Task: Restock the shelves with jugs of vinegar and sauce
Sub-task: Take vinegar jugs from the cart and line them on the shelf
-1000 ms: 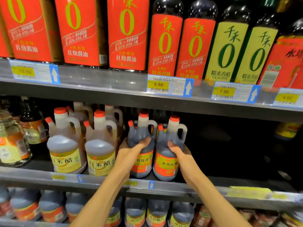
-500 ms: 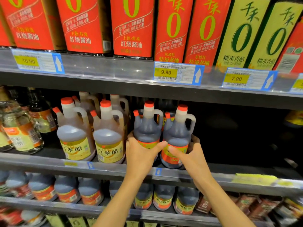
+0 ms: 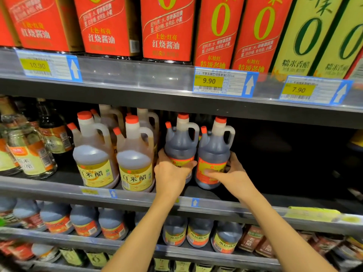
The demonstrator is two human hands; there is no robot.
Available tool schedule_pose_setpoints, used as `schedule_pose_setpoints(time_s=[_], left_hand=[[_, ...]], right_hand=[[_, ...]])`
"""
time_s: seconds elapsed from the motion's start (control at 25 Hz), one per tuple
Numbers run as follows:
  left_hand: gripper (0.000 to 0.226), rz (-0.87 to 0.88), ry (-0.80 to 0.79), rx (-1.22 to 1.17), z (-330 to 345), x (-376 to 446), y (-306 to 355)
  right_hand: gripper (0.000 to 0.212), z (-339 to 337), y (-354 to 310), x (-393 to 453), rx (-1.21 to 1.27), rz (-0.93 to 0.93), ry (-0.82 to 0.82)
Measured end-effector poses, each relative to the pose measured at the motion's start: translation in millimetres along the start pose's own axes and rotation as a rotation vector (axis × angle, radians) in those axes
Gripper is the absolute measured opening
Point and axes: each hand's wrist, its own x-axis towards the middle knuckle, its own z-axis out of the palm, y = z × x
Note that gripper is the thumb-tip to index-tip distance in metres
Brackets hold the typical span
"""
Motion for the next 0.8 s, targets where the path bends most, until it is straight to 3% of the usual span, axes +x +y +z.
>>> schedule_pose_setpoints(time_s=[0.48, 0.8], left_hand=[[0.094, -0.046, -0.040, -0.016, 21.3, 34.6, -10.7], [0.080, -0.002, 0.021, 0.118, 18.8, 27.1, -12.0]], right_hand=[[0.096, 17.1, -8.7, 22.4, -0.028, 0.038, 0.008], [0.097, 26.0, -7.3, 20.3, -0.102, 0.053, 0.111]])
